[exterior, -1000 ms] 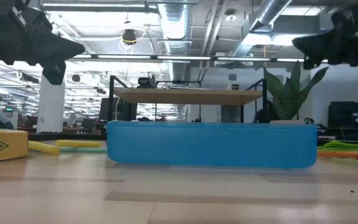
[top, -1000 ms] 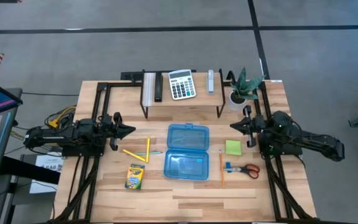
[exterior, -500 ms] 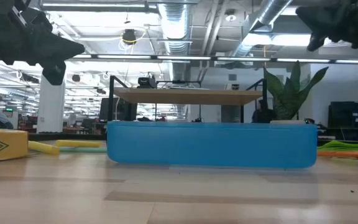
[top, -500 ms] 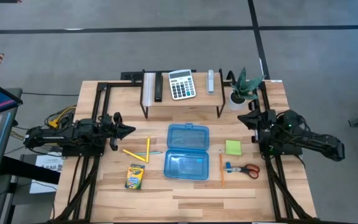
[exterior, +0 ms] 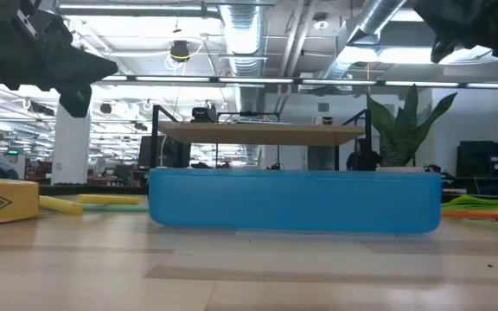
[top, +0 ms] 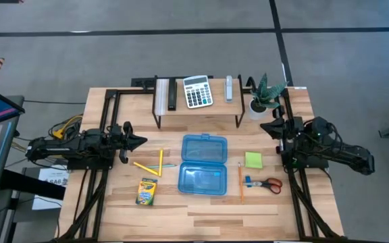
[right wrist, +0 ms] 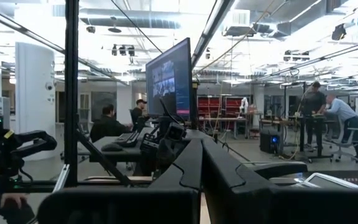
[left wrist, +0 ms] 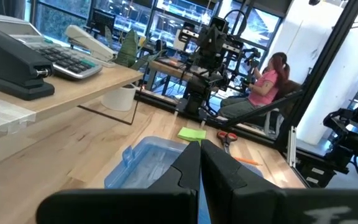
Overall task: Pack school essentials
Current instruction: Put the orange pencil into the supply box
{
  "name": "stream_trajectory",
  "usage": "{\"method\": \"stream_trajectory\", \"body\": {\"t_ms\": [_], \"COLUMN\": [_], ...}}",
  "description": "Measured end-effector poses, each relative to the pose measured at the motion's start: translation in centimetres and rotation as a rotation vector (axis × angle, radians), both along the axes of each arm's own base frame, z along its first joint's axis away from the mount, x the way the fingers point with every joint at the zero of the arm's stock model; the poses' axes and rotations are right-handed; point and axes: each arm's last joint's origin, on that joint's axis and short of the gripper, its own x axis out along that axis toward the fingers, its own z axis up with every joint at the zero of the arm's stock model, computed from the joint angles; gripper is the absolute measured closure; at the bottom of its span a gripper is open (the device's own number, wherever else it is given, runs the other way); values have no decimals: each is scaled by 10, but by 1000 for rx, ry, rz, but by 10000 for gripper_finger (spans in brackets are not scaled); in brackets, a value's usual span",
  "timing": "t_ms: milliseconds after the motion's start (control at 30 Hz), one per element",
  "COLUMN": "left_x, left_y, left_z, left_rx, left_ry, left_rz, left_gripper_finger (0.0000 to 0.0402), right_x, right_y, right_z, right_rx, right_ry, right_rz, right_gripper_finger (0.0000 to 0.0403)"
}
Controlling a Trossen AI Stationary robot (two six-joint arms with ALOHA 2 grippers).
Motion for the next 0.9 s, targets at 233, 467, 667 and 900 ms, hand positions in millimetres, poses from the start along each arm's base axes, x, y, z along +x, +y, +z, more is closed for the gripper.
{"method": "stream_trajectory", "body": {"t_ms": [233, 467, 667, 900], "left_x": [0, 0, 0, 0], "left_y": [0, 0, 0, 0], "left_z": [0, 0, 0, 0], "left_rx": [26, 32, 28, 27], "left_ry": [3, 3, 3, 2], "left_rz": [2, -7, -2, 4], "left_gripper_finger": [401, 401, 401, 401], "right_x": [5, 21, 38, 57], "right_y": [-3, -8, -13, -8], "right_z": [6, 16, 22, 44], "right_rx": [20, 34, 70, 60], "right_ry": [78, 198, 325, 409], "right_rz": [-32, -45, -40, 35], "right_gripper_finger": [374, 374, 374, 374]}}
